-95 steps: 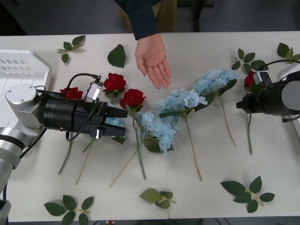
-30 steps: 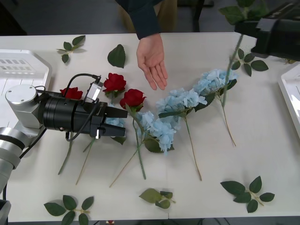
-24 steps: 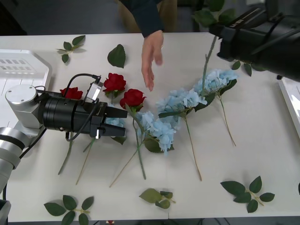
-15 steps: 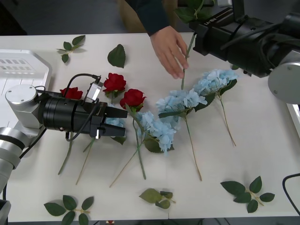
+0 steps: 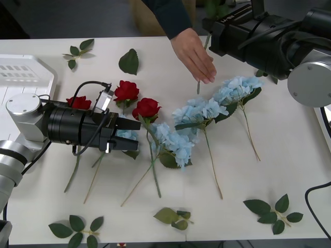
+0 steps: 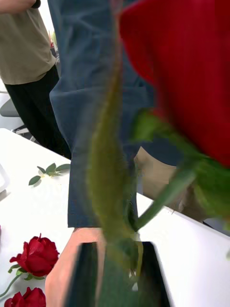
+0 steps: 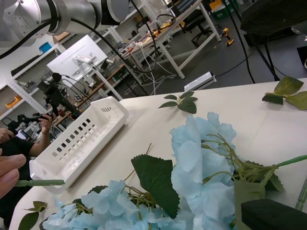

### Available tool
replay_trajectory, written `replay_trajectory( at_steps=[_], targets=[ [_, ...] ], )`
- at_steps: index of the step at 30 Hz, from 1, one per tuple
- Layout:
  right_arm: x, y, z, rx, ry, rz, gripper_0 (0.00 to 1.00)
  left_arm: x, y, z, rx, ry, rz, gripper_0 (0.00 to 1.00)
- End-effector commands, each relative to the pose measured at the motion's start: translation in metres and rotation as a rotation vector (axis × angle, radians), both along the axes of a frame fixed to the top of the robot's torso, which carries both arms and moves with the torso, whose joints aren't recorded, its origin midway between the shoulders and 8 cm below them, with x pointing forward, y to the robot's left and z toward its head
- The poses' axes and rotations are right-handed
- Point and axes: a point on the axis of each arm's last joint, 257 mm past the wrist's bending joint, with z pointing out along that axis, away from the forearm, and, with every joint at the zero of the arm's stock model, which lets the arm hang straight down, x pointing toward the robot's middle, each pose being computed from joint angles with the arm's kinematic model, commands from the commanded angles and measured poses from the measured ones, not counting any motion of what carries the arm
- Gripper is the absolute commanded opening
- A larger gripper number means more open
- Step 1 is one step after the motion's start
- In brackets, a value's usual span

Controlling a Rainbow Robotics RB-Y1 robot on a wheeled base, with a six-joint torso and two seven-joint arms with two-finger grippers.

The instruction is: Place the red flowers into the right box and the blue flowers into the left box. If a person shows an open palm, hand one flower to the person first, then continue sorting.

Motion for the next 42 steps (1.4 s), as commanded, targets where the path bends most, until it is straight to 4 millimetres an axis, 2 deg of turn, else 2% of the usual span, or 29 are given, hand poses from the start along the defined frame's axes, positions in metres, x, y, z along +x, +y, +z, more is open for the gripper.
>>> replay_trajectory(
  at_steps=[1, 7, 13, 16, 18, 19, 21, 22, 25, 29, 31, 32, 34, 36, 38, 39, 42],
  targets=[
    [-0.004, 0.013, 0.028, 0.031, -0.049, 0.020, 0.98, 0.008, 0.005, 0.009, 0.034, -0.033, -0.007, 1.00],
    [-0.008, 0.004, 0.024, 0.014, -0.038, 0.024, 1.00, 0.008, 0.004, 0.010, 0.034, -0.036, -0.008, 1.00],
    [-0.028, -0.025, -0.002, -0.003, 0.049, 0.040, 1.00, 0.008, 0.005, 0.007, 0.041, -0.033, -0.008, 1.00],
    [-0.040, -0.051, -0.015, 0.006, 0.105, 0.025, 1.00, 0.010, 0.007, 0.000, 0.072, -0.039, -0.003, 1.00],
    [-0.051, -0.080, -0.028, 0.019, 0.159, -0.009, 1.00, 0.014, 0.009, -0.003, 0.112, -0.057, -0.004, 1.00],
    [-0.054, -0.087, -0.032, 0.020, 0.176, -0.018, 1.00, 0.017, 0.010, -0.003, 0.126, -0.066, -0.003, 1.00],
    [-0.065, -0.119, -0.051, 0.025, 0.272, -0.056, 1.00, 0.026, 0.016, -0.004, 0.203, -0.058, 0.011, 1.00],
    [-0.070, -0.128, -0.057, 0.026, 0.309, -0.066, 1.00, 0.032, 0.019, -0.003, 0.238, -0.040, 0.026, 1.00],
    [-0.087, -0.156, -0.087, 0.037, 0.479, -0.076, 1.00, 0.051, 0.037, 0.012, 0.341, 0.069, 0.109, 1.00],
    [-0.086, -0.192, -0.126, -0.023, 0.587, -0.130, 1.00, 0.071, 0.069, 0.040, 0.444, 0.197, 0.245, 1.00],
    [-0.080, -0.202, -0.153, -0.010, 0.650, -0.143, 1.00, 0.077, 0.097, 0.055, 0.522, 0.285, 0.354, 1.00],
    [-0.078, -0.204, -0.159, -0.009, 0.660, -0.145, 1.00, 0.078, 0.107, 0.058, 0.547, 0.312, 0.388, 1.00],
    [-0.068, -0.208, -0.184, -0.012, 0.691, -0.158, 1.00, 0.077, 0.134, 0.065, 0.633, 0.400, 0.493, 1.00],
    [-0.052, -0.211, -0.205, -0.033, 0.688, -0.188, 1.00, 0.072, 0.163, 0.067, 0.718, 0.481, 0.593, 1.00],
    [-0.035, -0.208, -0.229, -0.032, 0.695, -0.216, 1.00, 0.067, 0.194, 0.064, 0.795, 0.563, 0.704, 1.00],
    [-0.030, -0.207, -0.238, -0.031, 0.701, -0.228, 1.00, 0.065, 0.204, 0.062, 0.818, 0.593, 0.741, 1.00],
    [-0.015, -0.200, -0.254, -0.053, 0.701, -0.254, 1.00, 0.061, 0.234, 0.051, 0.891, 0.653, 0.849, 1.00]
  ],
)
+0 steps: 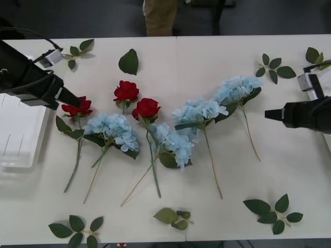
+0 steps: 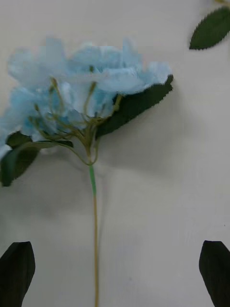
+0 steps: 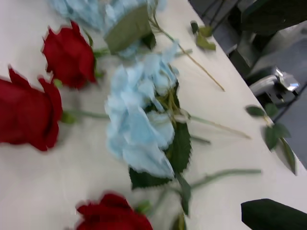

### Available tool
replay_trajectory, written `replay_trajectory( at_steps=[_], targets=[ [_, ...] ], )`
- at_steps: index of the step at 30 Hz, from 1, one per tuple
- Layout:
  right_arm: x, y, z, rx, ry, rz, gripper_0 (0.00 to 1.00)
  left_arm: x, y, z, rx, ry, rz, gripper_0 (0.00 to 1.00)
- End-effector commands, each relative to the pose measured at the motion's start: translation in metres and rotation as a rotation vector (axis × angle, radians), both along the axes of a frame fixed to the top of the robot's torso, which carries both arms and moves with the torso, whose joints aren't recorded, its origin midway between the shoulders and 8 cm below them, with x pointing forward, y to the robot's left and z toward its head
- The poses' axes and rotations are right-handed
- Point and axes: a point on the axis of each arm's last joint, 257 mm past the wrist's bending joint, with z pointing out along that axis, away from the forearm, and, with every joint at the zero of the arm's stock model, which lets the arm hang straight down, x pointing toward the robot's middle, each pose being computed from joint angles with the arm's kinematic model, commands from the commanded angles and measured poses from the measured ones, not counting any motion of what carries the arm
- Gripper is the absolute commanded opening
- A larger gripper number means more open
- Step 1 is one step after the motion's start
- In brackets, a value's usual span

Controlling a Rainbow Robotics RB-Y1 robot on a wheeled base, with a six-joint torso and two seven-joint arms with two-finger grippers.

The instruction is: Place the red flowers into the right box and the blue flowers into the left box. If a person shows an open palm, hand one flower to the person first, then continue sorting.

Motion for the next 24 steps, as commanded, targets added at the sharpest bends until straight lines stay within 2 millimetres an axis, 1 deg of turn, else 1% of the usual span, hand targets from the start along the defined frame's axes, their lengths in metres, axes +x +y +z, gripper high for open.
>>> replay_trajectory(
  at_steps=[1, 3, 5, 8, 9, 10, 11, 15, 19, 24],
  targets=[
    [0.034, 0.035, -0.005, -0.030, -0.039, 0.021, 1.00, 0.003, 0.052, 0.007, 0.151, 0.061, 0.241, 1.00],
    [0.044, 0.039, -0.010, -0.046, -0.036, 0.006, 1.00, 0.001, 0.067, -0.006, 0.188, 0.076, 0.296, 1.00],
    [0.052, 0.042, -0.015, -0.072, -0.040, -0.001, 1.00, 0.002, 0.073, -0.021, 0.197, 0.070, 0.309, 1.00],
    [0.060, 0.054, -0.019, -0.088, -0.047, -0.002, 1.00, 0.007, 0.070, -0.047, 0.217, 0.047, 0.302, 1.00],
    [0.063, 0.057, -0.019, -0.103, -0.055, -0.001, 1.00, 0.010, 0.069, -0.059, 0.241, 0.030, 0.292, 1.00],
    [0.064, 0.059, -0.019, -0.110, -0.057, -0.001, 1.00, 0.013, 0.070, -0.065, 0.259, 0.019, 0.287, 1.00],
    [0.067, 0.063, -0.018, -0.128, -0.059, 0.002, 1.00, 0.018, 0.069, -0.080, 0.298, -0.010, 0.273, 1.00],
    [0.072, 0.062, -0.019, -0.192, -0.055, 0.001, 1.00, 0.033, 0.065, -0.109, 0.361, -0.091, 0.249, 1.00],
    [0.070, 0.065, -0.024, -0.219, -0.041, 0.010, 1.00, 0.036, 0.068, -0.122, 0.394, -0.109, 0.250, 1.00],
    [0.070, 0.066, -0.034, -0.238, -0.024, 0.016, 1.00, 0.030, 0.070, -0.132, 0.422, -0.098, 0.237, 1.00]
  ],
)
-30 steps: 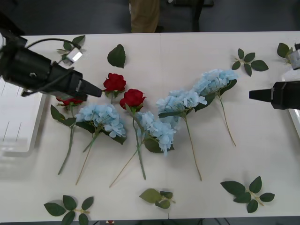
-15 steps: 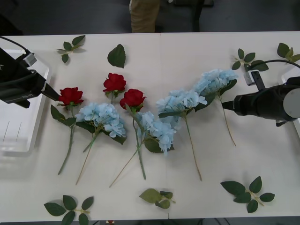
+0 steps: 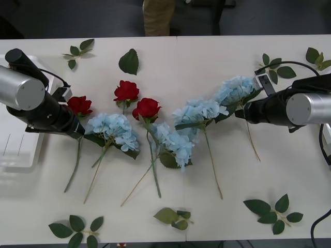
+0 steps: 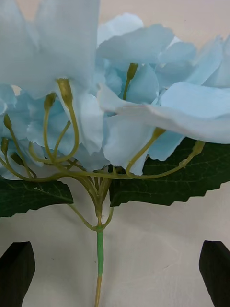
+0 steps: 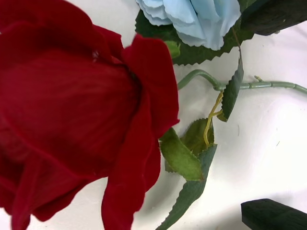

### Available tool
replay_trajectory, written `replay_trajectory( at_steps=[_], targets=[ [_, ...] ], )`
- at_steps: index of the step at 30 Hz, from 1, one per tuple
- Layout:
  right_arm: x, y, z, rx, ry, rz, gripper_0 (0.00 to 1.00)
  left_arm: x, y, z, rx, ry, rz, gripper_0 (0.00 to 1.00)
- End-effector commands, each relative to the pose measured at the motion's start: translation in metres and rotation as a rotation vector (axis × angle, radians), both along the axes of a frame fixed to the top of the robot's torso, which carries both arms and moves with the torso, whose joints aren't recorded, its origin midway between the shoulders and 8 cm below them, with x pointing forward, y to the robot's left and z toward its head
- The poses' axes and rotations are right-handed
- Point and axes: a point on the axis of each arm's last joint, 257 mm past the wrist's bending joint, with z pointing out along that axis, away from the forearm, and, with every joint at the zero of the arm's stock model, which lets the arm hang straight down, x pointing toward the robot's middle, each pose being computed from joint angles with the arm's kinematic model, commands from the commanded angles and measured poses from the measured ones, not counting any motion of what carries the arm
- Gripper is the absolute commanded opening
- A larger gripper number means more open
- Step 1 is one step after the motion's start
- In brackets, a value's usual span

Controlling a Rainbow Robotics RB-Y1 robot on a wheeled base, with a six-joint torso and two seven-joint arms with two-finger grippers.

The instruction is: Place the red flowers into the right box and the blue flowers into the left box. If a person shows an open palm, hand one flower to the person first, then continue sorting.

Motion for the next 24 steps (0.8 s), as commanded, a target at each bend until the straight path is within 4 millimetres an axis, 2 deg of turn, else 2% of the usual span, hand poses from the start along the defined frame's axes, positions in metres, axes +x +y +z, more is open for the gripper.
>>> replay_trajectory(
  at_steps=[1, 8, 10, 17, 20, 23, 24],
  targets=[
    [0.013, 0.019, 0.011, 0.002, -0.019, 0.016, 1.00, 0.001, 0.019, 0.001, 0.051, -0.022, 0.000, 1.00],
    [0.011, 0.030, -0.001, -0.018, -0.015, 0.034, 1.00, 0.004, 0.016, -0.024, 0.084, -0.053, -0.025, 1.00],
    [0.010, 0.034, -0.004, -0.018, -0.012, 0.040, 0.96, 0.005, 0.015, -0.033, 0.075, -0.059, -0.017, 1.00],
    [0.012, 0.050, -0.014, -0.033, -0.034, 0.069, 0.55, 0.008, 0.008, -0.054, 0.057, -0.062, -0.001, 1.00],
    [0.013, 0.054, -0.019, -0.032, -0.048, 0.072, 0.32, 0.008, 0.008, -0.055, 0.062, -0.063, -0.001, 1.00],
    [0.015, 0.053, -0.018, -0.031, -0.053, 0.069, 0.01, 0.008, 0.009, -0.056, 0.069, -0.062, -0.001, 1.00],
    [0.015, 0.054, -0.018, -0.028, -0.052, 0.070, 0.00, 0.007, 0.009, -0.057, 0.071, -0.062, -0.002, 1.00]
  ],
)
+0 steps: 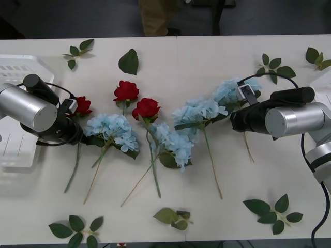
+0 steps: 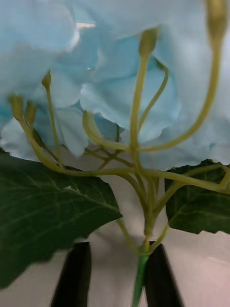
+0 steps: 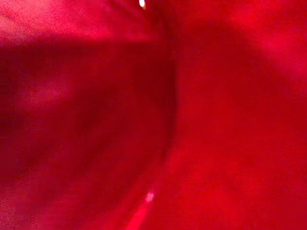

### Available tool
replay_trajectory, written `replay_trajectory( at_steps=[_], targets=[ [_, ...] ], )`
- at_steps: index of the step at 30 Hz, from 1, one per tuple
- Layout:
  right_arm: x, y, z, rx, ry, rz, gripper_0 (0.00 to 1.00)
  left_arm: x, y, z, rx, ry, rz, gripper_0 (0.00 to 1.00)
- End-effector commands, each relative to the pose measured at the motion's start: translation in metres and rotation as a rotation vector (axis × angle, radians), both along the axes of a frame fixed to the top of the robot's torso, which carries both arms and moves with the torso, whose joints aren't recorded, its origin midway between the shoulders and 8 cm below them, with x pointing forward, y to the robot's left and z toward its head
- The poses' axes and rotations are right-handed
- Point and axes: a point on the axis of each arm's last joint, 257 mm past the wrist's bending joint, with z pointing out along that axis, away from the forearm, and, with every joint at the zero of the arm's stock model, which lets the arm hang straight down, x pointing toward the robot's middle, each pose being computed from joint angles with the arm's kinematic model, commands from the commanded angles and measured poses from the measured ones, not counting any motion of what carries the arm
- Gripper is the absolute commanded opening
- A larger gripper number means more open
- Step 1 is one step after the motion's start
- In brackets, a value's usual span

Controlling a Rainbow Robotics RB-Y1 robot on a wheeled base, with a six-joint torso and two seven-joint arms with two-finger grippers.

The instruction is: Place the red flowers into the right box and the blue flowers into the left box. If a person shows an open palm, hand one flower to the person first, then continue sorting.

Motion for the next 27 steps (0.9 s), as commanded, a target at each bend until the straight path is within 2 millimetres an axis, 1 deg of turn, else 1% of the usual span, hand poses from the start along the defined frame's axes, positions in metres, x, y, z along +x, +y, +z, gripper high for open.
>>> replay_trajectory(
  at_steps=[1, 2, 3, 4, 5, 6, 8, 9, 11, 13, 15, 16, 17, 20, 22, 23, 24, 26, 27],
  targets=[
    [0.013, 0.020, 0.018, 0.029, -0.032, 0.008, 0.00, -0.002, 0.000, -0.007, 0.003, -0.006, 0.030, 1.00],
    [0.014, 0.020, 0.019, 0.029, -0.033, 0.010, 0.00, -0.002, 0.000, -0.007, 0.004, -0.007, 0.027, 1.00],
    [0.014, 0.020, 0.020, 0.032, -0.035, 0.010, 0.00, -0.001, 0.001, -0.007, 0.006, -0.010, 0.027, 0.76],
    [0.015, 0.019, 0.024, 0.042, -0.038, 0.009, 0.00, -0.001, 0.000, -0.008, 0.007, -0.011, 0.025, 0.32],
    [0.016, 0.018, 0.027, 0.049, -0.041, 0.008, 0.00, -0.001, 0.000, -0.009, 0.007, -0.011, 0.024, 0.12],
    [0.016, 0.018, 0.035, 0.065, -0.043, 0.011, 0.00, -0.001, 0.000, -0.009, 0.007, -0.014, 0.024, 0.00],
    [0.013, 0.019, 0.052, 0.091, -0.042, 0.023, 0.00, -0.001, 0.000, -0.009, 0.007, -0.013, 0.026, 0.00],
    [0.009, 0.019, 0.068, 0.123, -0.037, 0.034, 0.00, -0.001, 0.000, -0.009, 0.007, -0.013, 0.027, 0.00],
    [0.002, 0.024, 0.092, 0.205, -0.028, 0.053, 0.00, -0.001, 0.000, -0.009, 0.006, -0.013, 0.029, 0.00],
    [-0.007, 0.032, 0.129, 0.333, -0.030, 0.100, 0.00, -0.001, 0.000, -0.009, 0.006, -0.014, 0.027, 0.00],
    [-0.015, 0.035, 0.156, 0.428, -0.042, 0.149, 0.00, -0.002, 0.000, -0.010, 0.006, -0.012, 0.030, 0.00],
    [-0.017, 0.036, 0.163, 0.449, -0.047, 0.164, 0.00, -0.001, 0.000, -0.010, 0.003, -0.013, 0.030, 0.00],
    [-0.021, 0.039, 0.177, 0.492, -0.064, 0.200, 0.00, 0.000, 0.001, -0.007, 0.001, -0.018, 0.035, 0.00],
    [-0.031, 0.052, 0.208, 0.591, -0.103, 0.287, 0.00, 0.001, 0.003, -0.001, -0.008, -0.014, 0.049, 0.00],
    [-0.040, 0.064, 0.228, 0.662, -0.126, 0.343, 0.00, 0.000, -0.001, 0.011, -0.024, 0.000, 0.057, 0.00],
    [-0.045, 0.071, 0.238, 0.706, -0.138, 0.374, 0.00, 0.001, -0.005, 0.023, -0.039, 0.000, 0.059, 0.00],
    [-0.047, 0.075, 0.243, 0.724, -0.143, 0.389, 0.00, 0.001, -0.008, 0.030, -0.049, 0.003, 0.058, 0.00],
    [-0.056, 0.084, 0.259, 0.771, -0.167, 0.442, 0.00, 0.000, -0.022, 0.058, -0.114, 0.013, 0.066, 0.00],
    [-0.061, 0.092, 0.266, 0.774, -0.182, 0.477, 0.00, 0.000, -0.031, 0.077, -0.166, 0.018, 0.072, 0.00]
  ],
)
